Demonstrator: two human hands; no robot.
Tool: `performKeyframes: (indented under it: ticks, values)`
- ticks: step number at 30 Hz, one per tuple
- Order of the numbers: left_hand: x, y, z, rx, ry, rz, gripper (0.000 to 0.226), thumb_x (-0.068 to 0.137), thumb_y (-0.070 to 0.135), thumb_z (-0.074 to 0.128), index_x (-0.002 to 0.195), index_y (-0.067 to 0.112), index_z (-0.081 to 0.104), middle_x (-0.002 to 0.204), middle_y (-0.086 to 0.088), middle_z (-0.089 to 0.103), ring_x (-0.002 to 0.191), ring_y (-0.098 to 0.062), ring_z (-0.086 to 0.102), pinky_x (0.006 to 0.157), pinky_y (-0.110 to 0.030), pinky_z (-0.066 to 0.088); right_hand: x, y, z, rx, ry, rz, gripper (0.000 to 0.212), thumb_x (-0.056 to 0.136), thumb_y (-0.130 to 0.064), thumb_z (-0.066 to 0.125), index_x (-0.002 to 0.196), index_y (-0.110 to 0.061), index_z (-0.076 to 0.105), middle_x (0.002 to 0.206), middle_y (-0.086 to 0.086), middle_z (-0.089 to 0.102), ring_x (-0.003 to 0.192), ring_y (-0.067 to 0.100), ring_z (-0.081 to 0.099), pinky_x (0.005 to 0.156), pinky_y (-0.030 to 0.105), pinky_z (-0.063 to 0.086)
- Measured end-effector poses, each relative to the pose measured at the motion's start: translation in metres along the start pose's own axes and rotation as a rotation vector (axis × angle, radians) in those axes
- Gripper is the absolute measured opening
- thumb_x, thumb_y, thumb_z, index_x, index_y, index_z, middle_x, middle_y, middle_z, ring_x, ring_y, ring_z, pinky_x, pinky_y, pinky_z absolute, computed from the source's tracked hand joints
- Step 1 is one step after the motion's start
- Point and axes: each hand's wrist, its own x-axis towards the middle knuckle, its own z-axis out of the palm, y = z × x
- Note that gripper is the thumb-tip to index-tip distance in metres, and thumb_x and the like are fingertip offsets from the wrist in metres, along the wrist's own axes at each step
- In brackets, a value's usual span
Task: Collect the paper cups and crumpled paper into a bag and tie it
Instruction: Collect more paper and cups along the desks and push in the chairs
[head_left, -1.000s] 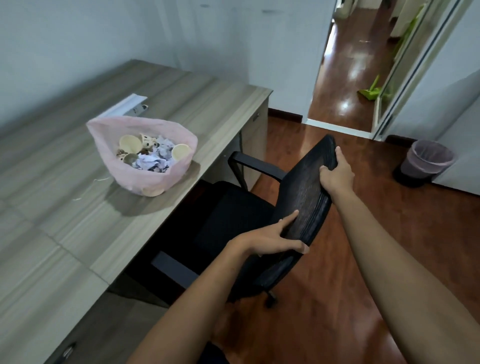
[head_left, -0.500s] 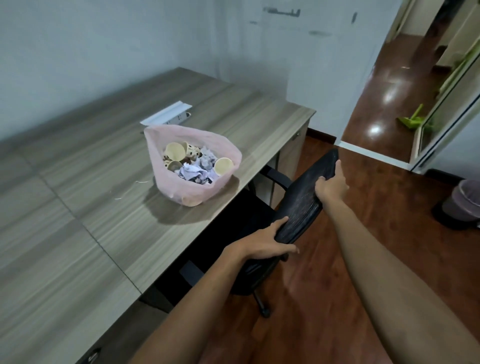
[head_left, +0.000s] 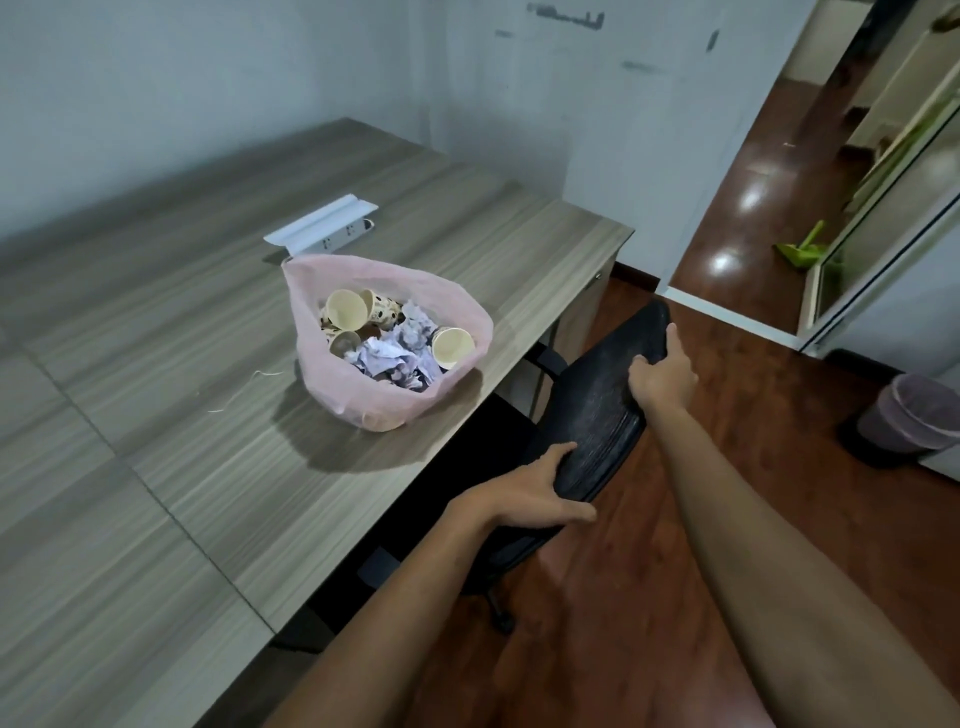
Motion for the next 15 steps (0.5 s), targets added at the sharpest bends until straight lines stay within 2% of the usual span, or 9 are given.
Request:
performKeyframes:
  ticks: [4,7,8,10,12,15]
  values:
    - [0.005,-0.002,-0.002,0.003,-0.041,-0.006,0.096,0.079,0.045,0.072,0.150,0.043,0.009,0.146,-0.003,0.043,0.122,-0.019,0.053,0.108,-0.032,0.040,0.000,0.001,0.000,-0.017,0.006,-0.024,0.065,0.098,-0.014,0.047,0.156,-0.023,0.019,0.145,0.011,0.046,0.140,0.031,0.029,0.109,0.035,0.035]
    - [0.003,0.000,-0.005,0.026,-0.042,-0.029,0.099,0.076,0.041,0.075,0.150,0.042,0.010,0.145,-0.001,0.040,0.121,-0.018,0.052,0.108,-0.031,0.040,0.000,0.004,0.002,-0.035,0.001,-0.051,0.070,0.096,-0.016,0.050,0.156,-0.019,0.015,0.139,0.014,0.050,0.131,0.031,0.043,0.100,0.030,0.040]
    - [0.002,0.001,-0.006,0.036,-0.038,-0.037,0.100,0.074,0.041,0.076,0.150,0.042,0.010,0.142,0.001,0.039,0.121,-0.018,0.051,0.108,-0.032,0.041,0.001,0.005,0.002,-0.080,-0.002,-0.081,0.074,0.093,-0.020,0.052,0.156,-0.017,0.013,0.142,0.014,0.047,0.129,0.032,0.045,0.102,0.035,0.041]
    - [0.001,0.003,-0.008,0.030,-0.038,-0.062,0.103,0.073,0.040,0.079,0.151,0.039,0.011,0.139,0.006,0.037,0.124,-0.015,0.047,0.108,-0.030,0.040,0.005,0.005,0.002,-0.229,-0.037,-0.124,0.082,0.090,-0.029,0.056,0.156,-0.013,0.009,0.155,0.013,0.031,0.138,0.034,0.034,0.111,0.048,0.034]
    - [-0.001,0.005,-0.010,0.031,-0.034,-0.094,0.115,0.062,0.052,0.081,0.152,0.038,0.011,0.146,0.008,0.032,0.130,-0.013,0.042,0.110,-0.028,0.037,0.007,0.005,0.001,-0.390,-0.087,-0.171,0.088,0.090,-0.038,0.057,0.156,-0.009,0.006,0.163,0.010,0.011,0.146,0.034,0.017,0.116,0.053,0.020]
    - [-0.005,0.010,-0.013,0.017,-0.010,-0.154,0.130,0.049,0.064,0.079,0.154,0.037,0.008,0.154,0.005,0.030,0.132,-0.009,0.038,0.109,-0.026,0.033,0.010,0.003,0.002,-0.640,-0.103,-0.404,0.087,0.087,-0.046,0.055,0.154,-0.008,0.014,0.163,0.014,0.003,0.150,0.036,-0.001,0.118,0.056,0.002]
